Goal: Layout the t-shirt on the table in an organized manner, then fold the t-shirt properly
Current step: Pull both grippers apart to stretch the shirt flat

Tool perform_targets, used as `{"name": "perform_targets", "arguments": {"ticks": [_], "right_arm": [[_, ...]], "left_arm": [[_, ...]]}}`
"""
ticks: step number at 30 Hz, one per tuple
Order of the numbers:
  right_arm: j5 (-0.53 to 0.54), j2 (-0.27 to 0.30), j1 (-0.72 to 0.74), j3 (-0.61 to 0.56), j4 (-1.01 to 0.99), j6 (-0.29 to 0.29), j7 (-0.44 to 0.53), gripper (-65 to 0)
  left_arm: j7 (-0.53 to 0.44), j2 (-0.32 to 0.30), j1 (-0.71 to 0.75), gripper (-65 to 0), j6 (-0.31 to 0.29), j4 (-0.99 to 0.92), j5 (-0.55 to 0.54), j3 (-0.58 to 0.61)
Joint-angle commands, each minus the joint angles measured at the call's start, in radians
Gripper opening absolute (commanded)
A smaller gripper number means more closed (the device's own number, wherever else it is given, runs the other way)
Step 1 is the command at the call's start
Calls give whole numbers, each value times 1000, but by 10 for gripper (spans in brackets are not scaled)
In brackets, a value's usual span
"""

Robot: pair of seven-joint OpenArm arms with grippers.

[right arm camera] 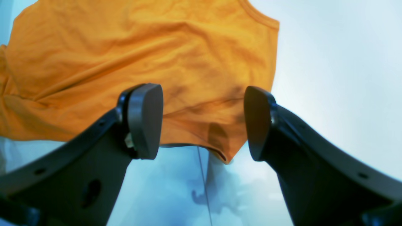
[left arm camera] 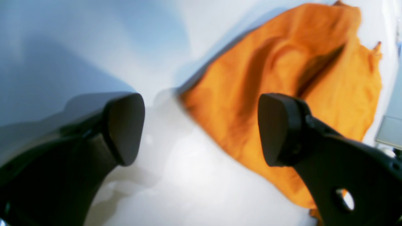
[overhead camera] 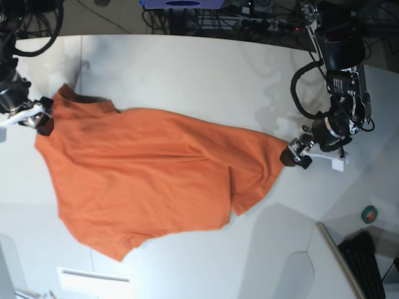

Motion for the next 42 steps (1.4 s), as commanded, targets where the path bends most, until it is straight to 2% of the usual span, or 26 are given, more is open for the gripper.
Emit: {"name": "perform_targets", "arguments": {"ticks": [1, 4, 7, 14, 16, 21, 24, 26, 28, 29, 31, 33, 34, 36, 42], "right_arm": [[13, 12, -7, 6, 21, 6, 20, -282], [11, 12, -10, 6, 21, 6, 20, -282], [11, 12, -12, 6, 21, 6, 20, -282], [11, 9, -20, 8, 14, 6, 23, -282], [16, 6, -20, 42, 14, 6, 37, -282], [18, -15, -18, 144, 14, 6, 34, -269], [19, -11, -9, 155, -40, 10, -23, -210], [14, -9, 27, 155, -105, 62, -55, -215], [10, -2, 42, 155, -149, 113, -63, -254], [10, 14, 53, 151, -171, 128, -63, -306], [10, 34, 74, 129, -215, 133, -64, -437], [8, 72, 109, 65, -273, 134, -64, -606], [8, 95, 120, 28, -300, 134, -64, -650], [10, 118, 145, -32, -346, 134, -64, -650], [10, 123, 154, -133, -401, 134, -58, -650]], "left_arm": [[-22, -10, -3, -118, -1, -5, 1, 5], [-89, -10, -6, -118, 1, -39, 1, 84], [-117, -10, -7, -118, 1, -63, 1, 139], [-131, 3, -11, -125, 1, -86, 0, 143], [-131, 3, -11, -186, 1, -88, 0, 143], [-131, 3, -12, -441, 1, -88, 0, 150], [-131, 3, -9, -569, 1, -86, 0, 142], [-131, 0, -9, -650, 1, -86, 0, 142], [-131, -1, -9, -650, 1, -86, 0, 143], [-131, -1, -9, -650, 1, -85, 0, 147], [-131, -3, -9, -650, 1, -74, 0, 150], [-129, -3, -1, -650, 1, -36, 0, 150], [-129, -3, 2, -650, 1, -17, 0, 150], [-124, -3, 3, -650, 1, 10, 0, 150], [-124, -3, 3, -650, 1, 17, 0, 150]]}}
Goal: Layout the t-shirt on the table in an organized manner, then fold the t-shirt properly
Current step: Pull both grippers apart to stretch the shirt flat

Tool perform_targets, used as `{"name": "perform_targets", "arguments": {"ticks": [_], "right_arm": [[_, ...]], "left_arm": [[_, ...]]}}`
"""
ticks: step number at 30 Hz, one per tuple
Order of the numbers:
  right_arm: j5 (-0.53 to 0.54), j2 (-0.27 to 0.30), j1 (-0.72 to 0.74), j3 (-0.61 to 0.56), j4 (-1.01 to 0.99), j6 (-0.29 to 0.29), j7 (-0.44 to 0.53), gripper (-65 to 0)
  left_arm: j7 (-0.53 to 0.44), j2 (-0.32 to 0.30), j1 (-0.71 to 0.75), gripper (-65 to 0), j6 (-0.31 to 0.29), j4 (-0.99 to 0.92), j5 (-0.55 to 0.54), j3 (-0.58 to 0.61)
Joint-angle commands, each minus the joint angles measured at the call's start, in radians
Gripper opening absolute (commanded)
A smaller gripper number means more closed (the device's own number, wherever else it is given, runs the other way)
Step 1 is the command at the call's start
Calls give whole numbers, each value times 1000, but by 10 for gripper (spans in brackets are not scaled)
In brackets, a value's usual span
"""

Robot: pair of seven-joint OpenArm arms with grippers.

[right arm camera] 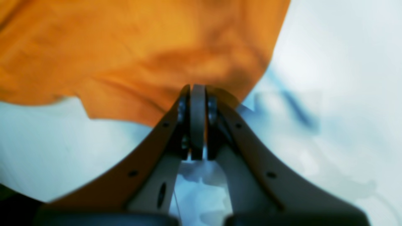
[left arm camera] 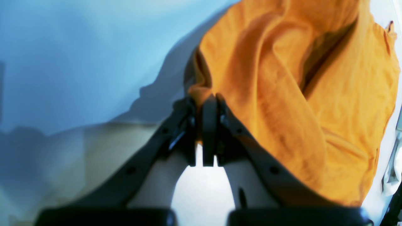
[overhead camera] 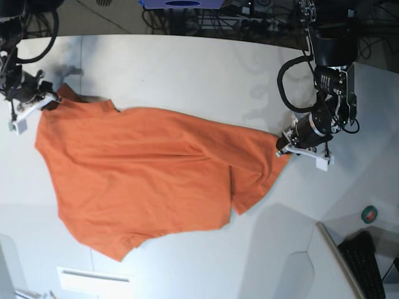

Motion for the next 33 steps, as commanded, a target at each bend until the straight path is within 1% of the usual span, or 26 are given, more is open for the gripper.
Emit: {"name": "perform_targets", "arguments": {"ticks": [1, 4, 10, 16, 17, 18, 21, 23, 24, 25, 27, 29, 30, 33], "right_arm": [[12, 17, 9, -15, 14, 7, 17, -650], [12, 17, -10, -71, 17, 7, 13, -650], [12, 12, -65, -138, 42, 7, 17, -650], [18, 14, -82, -144, 80, 7, 14, -650], [21, 12, -106, -118, 120, 5, 20, -650], [21, 5, -132, -65, 166, 4, 20, -650], [21, -98, -175, 115, 264, 4, 4, -650], [21, -133, -175, 205, 280, 9, -64, -650], [21, -146, -161, 233, 280, 9, -101, -612], [21, -159, -151, 261, 274, 10, -130, -522], [21, -186, -146, 298, 258, 12, -134, -378], [21, -207, -134, 330, 226, 19, -134, -261], [21, -213, -122, 339, 206, 42, -134, -236], [21, -213, -88, 347, 108, 170, -141, -233]], "left_arm": [[-9, -12, -13, -650, -8, 17, -11, -2], [-9, -12, -3, -650, -8, 21, -11, -2], [-9, -12, -2, -650, -8, 17, -11, -5], [-9, -12, -2, -650, -8, 21, -11, -3], [-9, -12, -2, -650, -8, 21, -11, -3], [-9, -12, -2, -650, -8, 21, -11, -6], [-9, -12, -2, -650, -8, 21, -10, -8], [-9, -21, 0, -650, -8, 21, -10, -6], [-9, -25, 4, -650, -8, 21, -10, -3], [-9, -25, 6, -650, -8, 23, -10, -2], [-9, -25, 7, -650, -8, 23, -10, -8], [-9, -25, 9, -650, -8, 23, -10, -10], [-9, -27, 9, -650, -8, 23, -10, -10], [-9, -35, 10, -650, -8, 23, -10, -8]]}}
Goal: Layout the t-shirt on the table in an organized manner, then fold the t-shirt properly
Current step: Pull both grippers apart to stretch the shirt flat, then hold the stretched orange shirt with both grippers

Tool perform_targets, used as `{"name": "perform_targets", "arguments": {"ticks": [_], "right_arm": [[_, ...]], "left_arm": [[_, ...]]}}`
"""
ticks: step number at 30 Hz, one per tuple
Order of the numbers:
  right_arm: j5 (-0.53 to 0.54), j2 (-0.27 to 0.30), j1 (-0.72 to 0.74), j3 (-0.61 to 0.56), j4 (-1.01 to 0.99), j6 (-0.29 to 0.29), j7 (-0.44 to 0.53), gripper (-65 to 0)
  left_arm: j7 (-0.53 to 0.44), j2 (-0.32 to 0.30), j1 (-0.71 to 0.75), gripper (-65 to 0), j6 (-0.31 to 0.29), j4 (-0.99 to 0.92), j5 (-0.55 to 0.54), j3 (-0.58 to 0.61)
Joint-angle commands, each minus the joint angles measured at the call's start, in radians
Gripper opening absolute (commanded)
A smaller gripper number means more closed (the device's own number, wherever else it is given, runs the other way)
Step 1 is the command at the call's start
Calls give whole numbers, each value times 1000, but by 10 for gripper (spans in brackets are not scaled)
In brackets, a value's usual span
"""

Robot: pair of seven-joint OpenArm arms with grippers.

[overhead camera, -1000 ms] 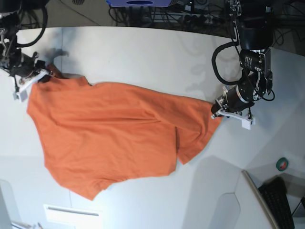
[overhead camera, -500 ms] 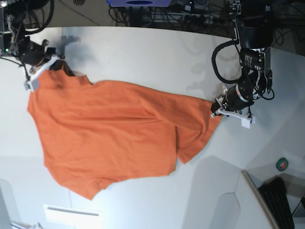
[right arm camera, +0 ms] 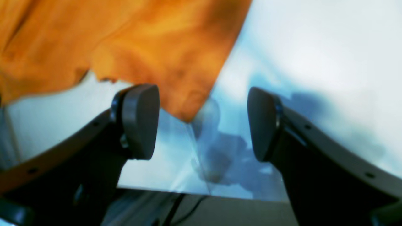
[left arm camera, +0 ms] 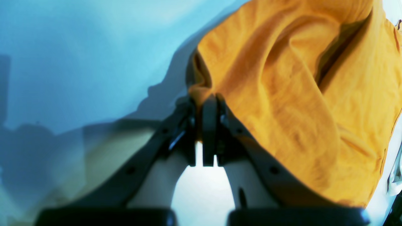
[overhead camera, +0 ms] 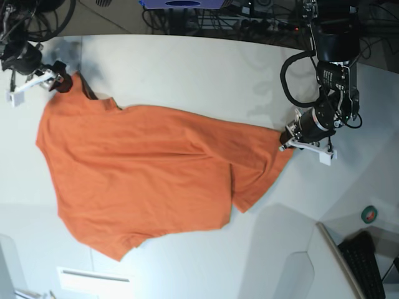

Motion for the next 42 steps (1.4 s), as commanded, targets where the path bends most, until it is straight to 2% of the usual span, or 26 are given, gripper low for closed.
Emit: {"name": "perform_targets", "arguments": {"ticks": [1, 9, 13, 16, 19, 23, 30, 42], "right_arm": [[15, 13, 17, 21, -14, 25, 7, -233], [15, 10, 29, 37, -70, 47, 6, -233], [15, -3, 32, -39, -71, 53, 6, -234], [15, -8, 38, -75, -71, 90, 14, -299], [15, -10, 40, -75, -71, 94, 14, -356], [15, -10, 40, -72, -71, 94, 17, -365], [9, -19, 51, 26, -71, 90, 15, -365], [7, -16, 80, 23, -111, 94, 14, -365]], "left_arm": [[-13, -17, -15, -650, -8, 18, -10, -3], [-13, -27, -15, -650, -8, 18, -10, -3], [-13, -29, -15, -650, -8, 18, -10, -5], [-13, -30, -15, -650, -8, 18, -10, -5], [-13, -30, -15, -650, -8, 18, -10, -5], [-13, -30, -15, -650, -8, 18, -10, -5], [-13, -30, -15, -650, -8, 18, -10, -2], [-13, -30, -15, -650, -8, 18, -10, -5]]}}
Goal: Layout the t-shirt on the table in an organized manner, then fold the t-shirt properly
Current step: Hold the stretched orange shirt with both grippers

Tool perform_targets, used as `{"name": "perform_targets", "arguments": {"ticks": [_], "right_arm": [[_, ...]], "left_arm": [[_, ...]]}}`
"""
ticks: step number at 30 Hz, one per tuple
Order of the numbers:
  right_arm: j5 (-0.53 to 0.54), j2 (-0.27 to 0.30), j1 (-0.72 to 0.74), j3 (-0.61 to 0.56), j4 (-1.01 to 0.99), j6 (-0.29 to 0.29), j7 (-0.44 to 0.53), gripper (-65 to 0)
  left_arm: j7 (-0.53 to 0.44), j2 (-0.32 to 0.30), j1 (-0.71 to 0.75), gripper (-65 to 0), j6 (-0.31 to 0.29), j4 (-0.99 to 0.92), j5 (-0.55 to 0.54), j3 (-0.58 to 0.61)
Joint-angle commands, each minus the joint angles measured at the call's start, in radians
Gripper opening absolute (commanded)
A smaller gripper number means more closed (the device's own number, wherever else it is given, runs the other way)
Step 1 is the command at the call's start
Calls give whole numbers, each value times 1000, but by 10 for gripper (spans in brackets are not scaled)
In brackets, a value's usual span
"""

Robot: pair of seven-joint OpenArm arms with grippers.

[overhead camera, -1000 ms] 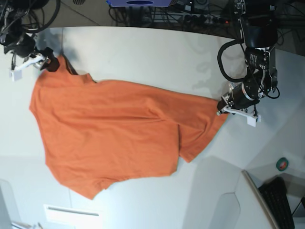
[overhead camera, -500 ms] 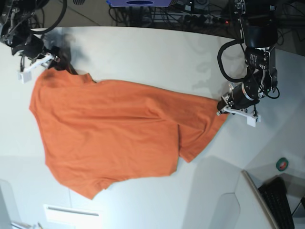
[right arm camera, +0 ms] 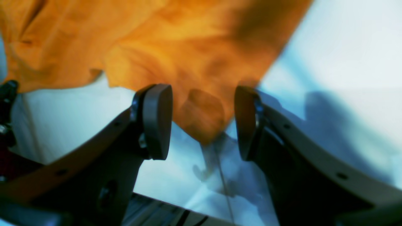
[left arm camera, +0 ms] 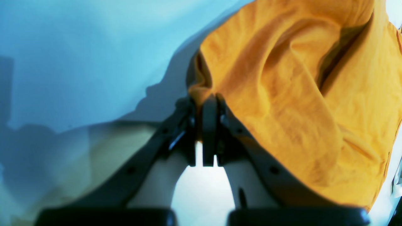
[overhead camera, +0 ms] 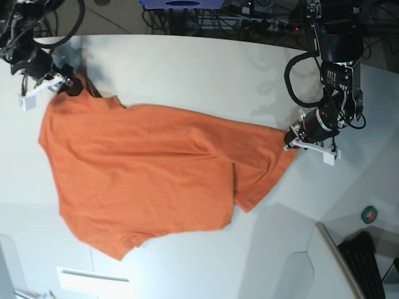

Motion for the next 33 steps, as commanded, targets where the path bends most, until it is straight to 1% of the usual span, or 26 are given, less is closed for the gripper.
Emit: {"name": "perform_targets", "arguments": {"ticks": [1, 4, 11, 13, 17, 22, 33], "right_arm": [[6, 16, 14, 2, -13, 8, 2, -365], [6, 16, 16, 5, -53, 8, 3, -366], [6, 8, -73, 13, 93, 4, 8, -366], [6, 8, -86, 15, 108, 1, 8, -366], [6, 0, -75, 57, 53, 1, 8, -366], [6, 8, -26, 59, -59, 1, 6, -365], [5, 0, -3, 51, -71, 2, -1, -365]], "left_arm": [[-12, -13, -15, -650, -8, 18, -10, -4], [-12, -13, -15, -650, -8, 18, -10, -4], [-12, -14, -14, -650, -8, 17, -10, -5], [-12, -14, -14, -650, -8, 18, -10, -5], [-12, -14, -14, -650, -8, 18, -10, -5], [-12, -14, -17, -650, -8, 18, -10, -5], [-12, -14, -18, -650, -8, 18, -10, -5]]}}
